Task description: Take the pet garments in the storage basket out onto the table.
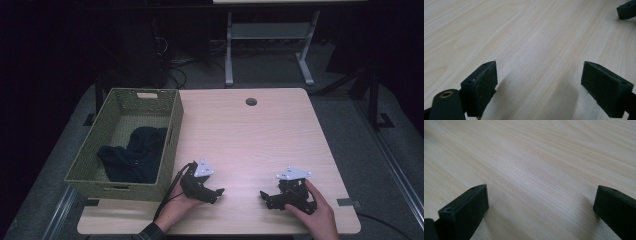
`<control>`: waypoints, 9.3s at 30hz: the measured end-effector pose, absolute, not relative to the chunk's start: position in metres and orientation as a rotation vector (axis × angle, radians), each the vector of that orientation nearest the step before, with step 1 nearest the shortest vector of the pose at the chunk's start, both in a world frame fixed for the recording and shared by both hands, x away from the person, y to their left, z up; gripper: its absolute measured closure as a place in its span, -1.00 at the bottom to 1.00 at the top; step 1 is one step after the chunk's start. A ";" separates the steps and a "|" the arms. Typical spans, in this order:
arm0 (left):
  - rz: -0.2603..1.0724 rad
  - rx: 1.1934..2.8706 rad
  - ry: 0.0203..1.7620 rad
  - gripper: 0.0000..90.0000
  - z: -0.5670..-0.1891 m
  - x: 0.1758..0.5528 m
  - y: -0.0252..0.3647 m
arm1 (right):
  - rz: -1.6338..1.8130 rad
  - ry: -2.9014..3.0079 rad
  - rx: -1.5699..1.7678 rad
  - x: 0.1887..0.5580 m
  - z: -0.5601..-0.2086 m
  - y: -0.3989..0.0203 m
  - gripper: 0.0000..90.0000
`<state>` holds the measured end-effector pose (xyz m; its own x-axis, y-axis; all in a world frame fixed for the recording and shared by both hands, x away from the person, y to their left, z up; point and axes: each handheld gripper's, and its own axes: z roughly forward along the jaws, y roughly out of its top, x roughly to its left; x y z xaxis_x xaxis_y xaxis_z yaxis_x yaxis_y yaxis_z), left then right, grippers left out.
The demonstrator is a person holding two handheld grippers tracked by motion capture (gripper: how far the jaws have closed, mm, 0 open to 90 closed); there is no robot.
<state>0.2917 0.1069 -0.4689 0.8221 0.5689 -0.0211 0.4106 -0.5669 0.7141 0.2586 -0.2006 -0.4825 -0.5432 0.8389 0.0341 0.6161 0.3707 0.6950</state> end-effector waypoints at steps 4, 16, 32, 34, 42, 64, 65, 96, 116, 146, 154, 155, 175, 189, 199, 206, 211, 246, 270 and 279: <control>0.260 2.241 0.713 -0.70 -0.466 0.291 0.107 | 0.960 2.311 1.277 0.259 -0.483 -0.201 -1.00; 0.262 2.243 0.708 -0.70 -0.457 0.292 0.106 | 0.960 2.311 1.277 0.259 -0.483 -0.201 -1.00; 0.249 2.244 0.701 -0.69 -0.445 0.293 0.105 | 0.961 2.310 1.277 0.259 -0.483 -0.201 -1.00; 0.251 2.249 0.696 -0.69 -0.444 0.294 0.105 | 0.961 2.311 1.277 0.259 -0.483 -0.201 -1.00; 0.254 2.255 0.685 -0.69 -0.437 0.294 0.104 | 0.961 2.311 1.278 0.259 -0.483 -0.201 -1.00; 0.271 2.210 0.698 -0.68 -0.414 0.301 0.111 | 0.962 2.310 1.278 0.259 -0.483 -0.201 -1.00; 0.270 2.206 0.701 -0.69 -0.413 0.301 0.111 | 0.962 2.310 1.279 0.259 -0.483 -0.200 -1.00; 0.250 2.134 0.694 -0.68 -0.373 0.313 0.119 | 0.962 2.310 1.278 0.259 -0.483 -0.201 -1.00; 0.301 2.093 0.709 -0.68 -0.349 0.327 0.140 | 0.962 2.310 1.279 0.259 -0.483 -0.200 -1.00; 0.330 2.074 0.752 -0.69 -0.346 0.335 0.182 | 0.961 2.310 1.278 0.259 -0.483 -0.201 -1.00; 0.354 2.043 0.795 -0.69 -0.344 0.338 0.199 | 0.961 2.310 1.279 0.259 -0.482 -0.200 -1.00; 0.357 2.041 0.800 -0.69 -0.344 0.338 0.201 | 0.961 2.310 1.277 0.259 -0.483 -0.201 -1.00; 0.443 2.025 0.878 -0.69 -0.341 0.344 0.242 | 0.961 2.310 1.278 0.259 -0.482 -0.201 -1.00; 0.503 2.018 0.936 -0.69 -0.344 0.348 0.271 | 0.961 2.310 1.279 0.259 -0.482 -0.200 -1.00; 0.530 2.036 0.976 -0.69 -0.353 0.355 0.287 | 0.961 2.310 1.279 0.259 -0.483 -0.201 -1.00; 0.545 2.043 0.997 -0.69 -0.360 0.360 0.297 | 0.961 2.310 1.279 0.259 -0.482 -0.200 -1.00; 0.547 2.067 1.025 -0.70 -0.369 0.364 0.303 | 0.961 2.310 1.279 0.259 -0.482 -0.200 -1.00; 0.382 2.324 1.119 -0.69 -0.413 0.380 0.298 | 0.960 2.310 1.278 0.259 -0.483 -0.201 -1.00; 0.331 2.530 1.146 -0.67 -0.432 0.385 0.284 | 0.960 2.310 1.278 0.259 -0.483 -0.201 -1.00; 0.231 2.531 1.204 0.22 -0.425 0.384 0.286 | 0.960 2.310 1.273 0.259 -0.483 -0.201 -1.00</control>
